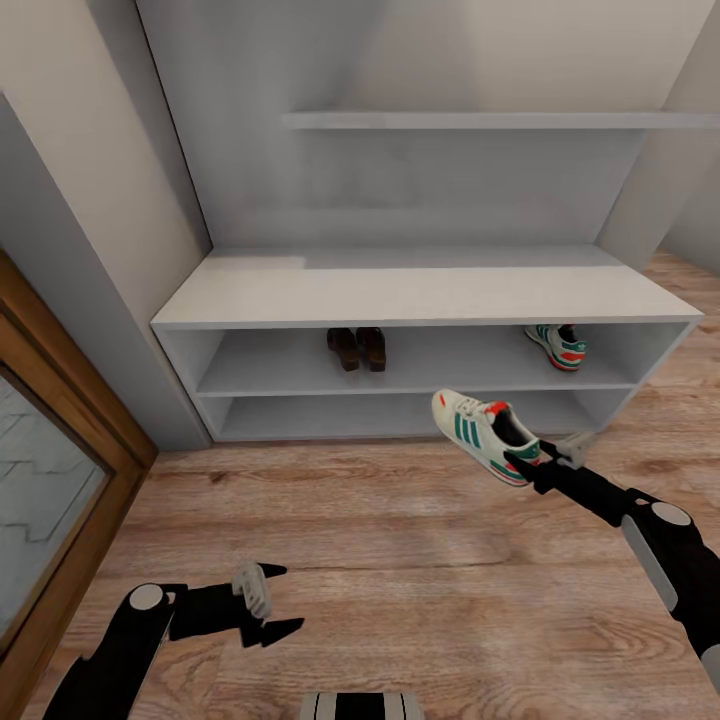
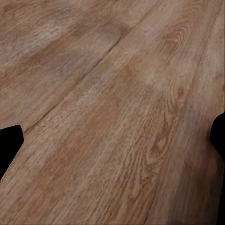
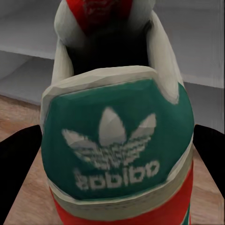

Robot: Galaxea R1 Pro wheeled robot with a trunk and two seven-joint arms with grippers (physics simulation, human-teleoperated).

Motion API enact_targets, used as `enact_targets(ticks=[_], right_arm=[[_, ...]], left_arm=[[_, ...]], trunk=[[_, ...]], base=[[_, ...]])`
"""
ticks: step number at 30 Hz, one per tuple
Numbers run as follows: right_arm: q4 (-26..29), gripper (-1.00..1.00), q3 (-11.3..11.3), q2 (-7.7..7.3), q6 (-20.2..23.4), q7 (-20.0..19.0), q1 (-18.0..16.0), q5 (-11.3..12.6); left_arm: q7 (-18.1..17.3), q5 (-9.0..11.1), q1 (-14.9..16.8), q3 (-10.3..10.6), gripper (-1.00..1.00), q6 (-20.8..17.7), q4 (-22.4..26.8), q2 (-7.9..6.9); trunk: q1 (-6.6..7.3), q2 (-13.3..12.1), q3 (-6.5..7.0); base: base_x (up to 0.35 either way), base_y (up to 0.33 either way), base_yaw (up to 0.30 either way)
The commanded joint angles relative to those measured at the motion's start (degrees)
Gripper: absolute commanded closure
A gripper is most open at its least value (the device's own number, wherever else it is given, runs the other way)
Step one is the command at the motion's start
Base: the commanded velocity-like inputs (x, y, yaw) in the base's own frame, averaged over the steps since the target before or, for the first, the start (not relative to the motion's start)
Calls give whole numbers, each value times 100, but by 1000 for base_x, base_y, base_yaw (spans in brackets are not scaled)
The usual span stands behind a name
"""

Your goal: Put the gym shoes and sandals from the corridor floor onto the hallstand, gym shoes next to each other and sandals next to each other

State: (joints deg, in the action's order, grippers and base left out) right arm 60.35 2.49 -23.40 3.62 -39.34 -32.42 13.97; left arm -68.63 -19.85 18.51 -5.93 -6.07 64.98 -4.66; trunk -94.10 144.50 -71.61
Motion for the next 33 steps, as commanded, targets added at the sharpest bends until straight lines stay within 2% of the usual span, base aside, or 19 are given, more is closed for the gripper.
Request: enact_targets(ticks=[1, 7, 19, 25, 33], right_arm=[[0, 100, -1, 0, 1, 0, 0, 3], [-2, 100, 0, 8, 5, 518, 5, 0], [13, 100, 1, 36, 100, 1413, 4, 1], [17, 100, -55, 200, 161, 2106, -4, -14], [19, 100, -308, 332, 232, 2611, -28, -18]], left_arm=[[0, 0, 0, 0, -100, 2, 0, 1], [31, 35, -3, -1, -100, 121, -8, 73], [70, 52, -5, -11, -100, 181, -17, 103], [87, 60, -5, -12, -100, 190, -20, 105], [89, 60, -5, -13, -100, 193, -20, 105]], trunk=[[0, 0, 0], [0, 0, 0], [0, 0, 0], [0, 0, 0], [0, 0, 0]], base=[[0, 0, 0], [0, 0, 0], [0, 0, 0], [0, 0, 0], [0, 0, 0]])
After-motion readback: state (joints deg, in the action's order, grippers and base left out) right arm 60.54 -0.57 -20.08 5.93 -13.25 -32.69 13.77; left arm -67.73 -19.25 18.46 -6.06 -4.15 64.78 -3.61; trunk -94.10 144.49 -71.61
